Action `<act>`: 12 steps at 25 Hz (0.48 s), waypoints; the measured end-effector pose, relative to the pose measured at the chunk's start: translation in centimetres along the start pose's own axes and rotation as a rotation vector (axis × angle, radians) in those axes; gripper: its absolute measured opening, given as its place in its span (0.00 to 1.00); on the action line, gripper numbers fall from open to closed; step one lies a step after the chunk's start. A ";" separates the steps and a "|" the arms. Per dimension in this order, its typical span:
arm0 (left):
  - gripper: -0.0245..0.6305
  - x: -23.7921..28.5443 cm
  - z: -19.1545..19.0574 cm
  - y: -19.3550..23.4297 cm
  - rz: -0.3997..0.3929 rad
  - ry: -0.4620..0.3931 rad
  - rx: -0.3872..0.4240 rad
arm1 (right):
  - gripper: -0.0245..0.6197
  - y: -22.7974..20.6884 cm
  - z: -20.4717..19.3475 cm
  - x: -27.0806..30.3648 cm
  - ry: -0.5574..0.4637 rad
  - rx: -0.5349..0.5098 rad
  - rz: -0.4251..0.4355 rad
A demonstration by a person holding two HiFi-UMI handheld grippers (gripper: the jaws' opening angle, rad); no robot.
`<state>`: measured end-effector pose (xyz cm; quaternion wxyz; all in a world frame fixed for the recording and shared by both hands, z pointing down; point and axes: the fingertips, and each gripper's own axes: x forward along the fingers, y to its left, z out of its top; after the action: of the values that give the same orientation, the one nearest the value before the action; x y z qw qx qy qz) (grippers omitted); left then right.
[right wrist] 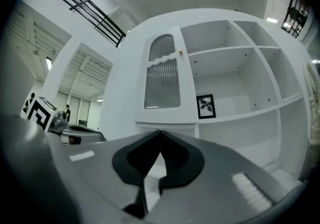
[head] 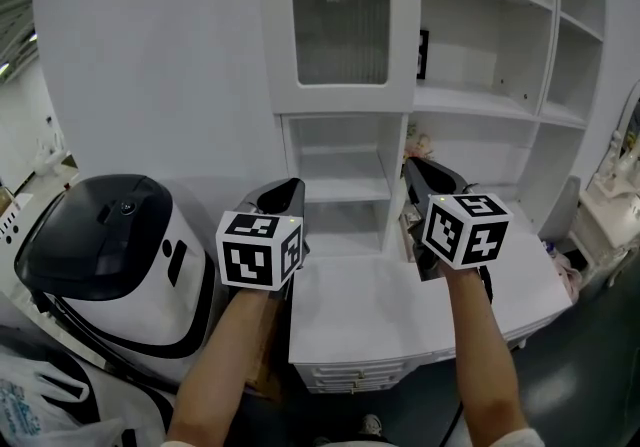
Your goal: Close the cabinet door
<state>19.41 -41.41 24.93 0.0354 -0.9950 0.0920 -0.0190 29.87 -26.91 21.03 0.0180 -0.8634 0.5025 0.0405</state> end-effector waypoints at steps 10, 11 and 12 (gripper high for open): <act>0.04 0.1 0.1 -0.4 -0.007 -0.004 -0.002 | 0.04 -0.1 -0.6 -0.4 0.009 -0.001 0.007; 0.04 0.2 0.1 -0.5 -0.008 -0.004 -0.002 | 0.05 -0.2 -0.6 -0.4 0.010 -0.002 0.009; 0.04 0.3 0.1 -0.6 -0.009 -0.005 -0.003 | 0.05 -0.2 -0.6 -0.5 0.011 -0.002 0.009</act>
<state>19.80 -40.82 24.87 0.0341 -0.9955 0.0874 -0.0165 29.89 -26.43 21.71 0.0142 -0.8613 0.5067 0.0363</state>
